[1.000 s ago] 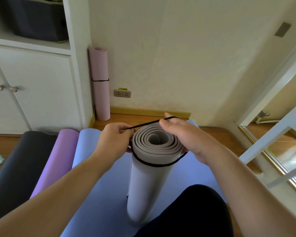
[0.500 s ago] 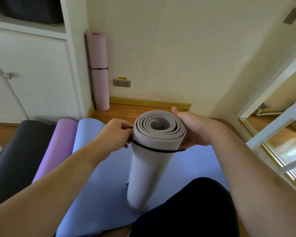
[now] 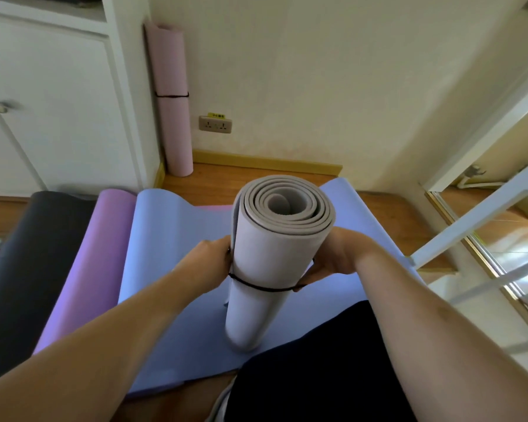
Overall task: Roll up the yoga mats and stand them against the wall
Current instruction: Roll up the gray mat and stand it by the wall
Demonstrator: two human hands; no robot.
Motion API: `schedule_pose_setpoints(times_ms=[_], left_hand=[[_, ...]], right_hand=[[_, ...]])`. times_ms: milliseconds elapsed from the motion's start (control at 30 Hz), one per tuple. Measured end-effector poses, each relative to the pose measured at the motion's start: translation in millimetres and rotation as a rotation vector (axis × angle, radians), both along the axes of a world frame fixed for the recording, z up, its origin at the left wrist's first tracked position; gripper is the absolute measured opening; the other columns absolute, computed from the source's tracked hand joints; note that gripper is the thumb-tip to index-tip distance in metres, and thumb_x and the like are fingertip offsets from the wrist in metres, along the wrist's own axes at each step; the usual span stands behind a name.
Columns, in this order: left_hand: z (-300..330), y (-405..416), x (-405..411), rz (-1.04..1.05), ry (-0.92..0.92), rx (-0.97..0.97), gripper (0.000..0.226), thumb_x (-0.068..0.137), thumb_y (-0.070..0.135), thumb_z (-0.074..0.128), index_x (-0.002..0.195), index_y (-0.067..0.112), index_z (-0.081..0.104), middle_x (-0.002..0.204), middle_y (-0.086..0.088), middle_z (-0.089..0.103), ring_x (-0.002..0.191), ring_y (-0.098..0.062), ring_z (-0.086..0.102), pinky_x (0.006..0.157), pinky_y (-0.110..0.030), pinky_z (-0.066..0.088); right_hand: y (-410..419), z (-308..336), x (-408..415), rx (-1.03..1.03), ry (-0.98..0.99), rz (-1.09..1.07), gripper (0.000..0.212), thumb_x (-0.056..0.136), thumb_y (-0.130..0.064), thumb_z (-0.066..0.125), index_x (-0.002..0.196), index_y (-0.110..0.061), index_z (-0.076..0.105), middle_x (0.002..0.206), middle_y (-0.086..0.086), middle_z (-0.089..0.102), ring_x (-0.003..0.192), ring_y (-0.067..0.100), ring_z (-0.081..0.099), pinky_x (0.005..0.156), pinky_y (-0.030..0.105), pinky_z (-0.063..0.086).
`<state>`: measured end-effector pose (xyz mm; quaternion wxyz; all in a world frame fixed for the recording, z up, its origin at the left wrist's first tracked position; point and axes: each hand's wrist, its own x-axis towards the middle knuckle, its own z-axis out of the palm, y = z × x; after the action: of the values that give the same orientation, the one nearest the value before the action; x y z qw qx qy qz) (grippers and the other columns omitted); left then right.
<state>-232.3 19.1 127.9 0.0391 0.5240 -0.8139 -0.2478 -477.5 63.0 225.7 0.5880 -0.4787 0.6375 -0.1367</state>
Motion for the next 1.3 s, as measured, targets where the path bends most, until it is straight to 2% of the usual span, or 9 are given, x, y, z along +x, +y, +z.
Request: schedule_pose_setpoints(times_ms=[233,367,500,633,700,933,1033,1200,1300], left_hand=[[-20.2,8.8,-6.5,0.042,0.021,0.067,0.020,0.096,-0.001,0.046,0.110,0.013,0.047,0.088,-0.004,0.057,0.079,-0.030,0.058,0.074,-0.044,0.056],[-30.6,9.2,-7.3,0.257,0.303,0.290,0.021,0.106,0.014,0.048,0.110,0.000,0.063,0.075,-0.004,0.067,0.070,-0.032,0.071,0.069,-0.039,0.063],[-29.5,19.2,-6.1,0.487,0.714,0.665,0.035,0.106,0.035,0.060,0.107,0.001,0.069,0.095,-0.022,0.076,0.081,-0.031,0.077,0.070,-0.039,0.066],[-36.0,27.4,-9.4,0.611,0.839,0.725,0.024,0.101,0.019,0.067,0.114,-0.002,0.068,0.110,-0.024,0.074,0.100,-0.036,0.075,0.078,-0.034,0.066],[-37.5,30.8,-10.4,0.636,0.860,0.745,0.024,0.099,0.013,0.068,0.114,-0.005,0.068,0.115,-0.024,0.074,0.104,-0.032,0.075,0.079,-0.030,0.065],[-28.9,36.4,-12.4,0.648,0.865,0.831,0.022,0.097,0.005,0.063,0.113,-0.008,0.072,0.115,-0.018,0.077,0.106,-0.025,0.076,0.080,-0.025,0.064],[-20.4,39.3,-14.5,0.660,0.914,0.844,0.021,0.097,0.006,0.061,0.110,0.002,0.077,0.112,-0.007,0.079,0.101,-0.022,0.078,0.086,-0.027,0.062],[-6.7,34.8,-22.0,0.636,1.013,0.834,0.025,0.099,0.005,0.057,0.112,0.003,0.078,0.112,-0.005,0.080,0.102,-0.024,0.078,0.098,-0.035,0.060],[-7.6,31.3,-22.9,0.625,0.961,0.797,0.028,0.098,0.005,0.054,0.111,0.004,0.079,0.114,-0.003,0.080,0.101,-0.021,0.078,0.098,-0.035,0.061]], right_hand=[[6.8,-30.4,-10.0,-0.004,-0.092,0.018,0.040,0.097,0.013,0.058,0.126,-0.010,0.072,0.122,0.014,0.077,0.110,0.035,0.075,0.095,0.062,0.059],[3.5,-50.9,-13.8,-0.128,0.026,-0.154,0.033,0.095,0.001,0.056,0.119,-0.009,0.077,0.109,0.010,0.080,0.098,0.032,0.078,0.079,0.055,0.065],[-1.1,-68.6,-24.5,-0.228,0.189,-0.396,0.026,0.089,-0.008,0.060,0.107,0.000,0.077,0.093,0.020,0.079,0.082,0.037,0.079,0.074,0.050,0.067],[0.7,-80.5,-24.2,-0.102,0.120,-0.278,0.033,0.085,-0.020,0.063,0.110,-0.004,0.077,0.101,0.020,0.079,0.095,0.037,0.078,0.088,0.049,0.065],[1.0,-83.1,-25.0,-0.051,0.097,-0.241,0.032,0.088,-0.016,0.061,0.112,-0.005,0.078,0.103,0.014,0.080,0.096,0.030,0.078,0.094,0.047,0.063],[3.8,-81.3,-23.3,0.151,-0.017,-0.298,0.026,0.099,-0.011,0.054,0.112,-0.002,0.075,0.100,0.017,0.071,0.089,0.032,0.064,0.078,0.041,0.063],[2.6,-79.0,-21.6,0.129,-0.048,-0.318,0.024,0.099,-0.012,0.054,0.110,-0.003,0.074,0.097,0.016,0.068,0.088,0.032,0.062,0.077,0.038,0.062],[-1.6,-71.8,-24.5,0.052,-0.127,-0.432,0.029,0.097,-0.001,0.045,0.087,-0.009,0.071,0.079,0.008,0.065,0.064,0.022,0.056,0.071,0.038,0.057],[-3.7,-74.7,-21.1,0.026,-0.057,-0.413,0.029,0.094,0.001,0.045,0.095,0.000,0.074,0.087,0.013,0.065,0.074,0.027,0.055,0.066,0.034,0.060]])
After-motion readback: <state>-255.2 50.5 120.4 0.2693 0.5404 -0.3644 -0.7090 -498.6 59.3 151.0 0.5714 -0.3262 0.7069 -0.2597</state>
